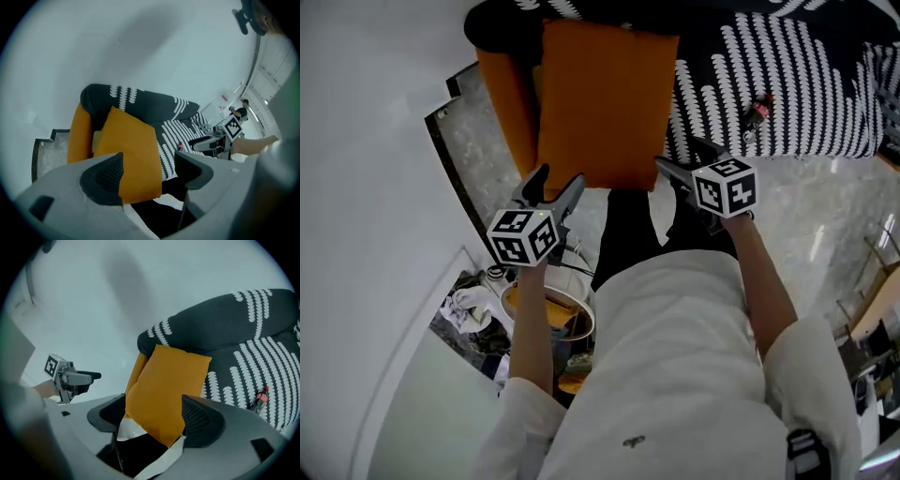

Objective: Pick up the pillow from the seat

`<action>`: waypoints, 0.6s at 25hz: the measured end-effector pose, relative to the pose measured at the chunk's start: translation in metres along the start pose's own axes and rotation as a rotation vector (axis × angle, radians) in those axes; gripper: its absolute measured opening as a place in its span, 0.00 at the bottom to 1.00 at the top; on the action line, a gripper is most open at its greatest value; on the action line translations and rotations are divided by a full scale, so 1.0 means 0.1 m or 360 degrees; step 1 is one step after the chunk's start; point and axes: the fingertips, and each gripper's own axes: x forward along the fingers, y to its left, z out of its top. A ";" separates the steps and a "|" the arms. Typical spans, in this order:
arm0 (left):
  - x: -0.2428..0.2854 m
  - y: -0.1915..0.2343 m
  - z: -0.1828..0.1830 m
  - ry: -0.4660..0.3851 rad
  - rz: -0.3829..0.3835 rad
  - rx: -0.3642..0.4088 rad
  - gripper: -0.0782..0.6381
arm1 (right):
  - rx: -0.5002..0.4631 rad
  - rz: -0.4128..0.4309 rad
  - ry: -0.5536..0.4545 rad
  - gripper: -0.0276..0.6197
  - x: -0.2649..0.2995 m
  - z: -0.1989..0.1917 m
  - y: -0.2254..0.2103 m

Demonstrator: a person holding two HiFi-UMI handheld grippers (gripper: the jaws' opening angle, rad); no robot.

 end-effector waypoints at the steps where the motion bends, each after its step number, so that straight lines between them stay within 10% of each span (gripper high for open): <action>1: 0.06 0.08 0.01 0.0036 -0.0021 0.0020 0.58 | 0.0044 -0.0019 -0.0017 0.55 0.06 -0.01 -0.03; 15: 1.00 1.10 0.09 0.0373 -0.0082 0.0237 0.74 | 0.0440 -0.0217 -0.0216 0.66 0.76 -0.23 -0.65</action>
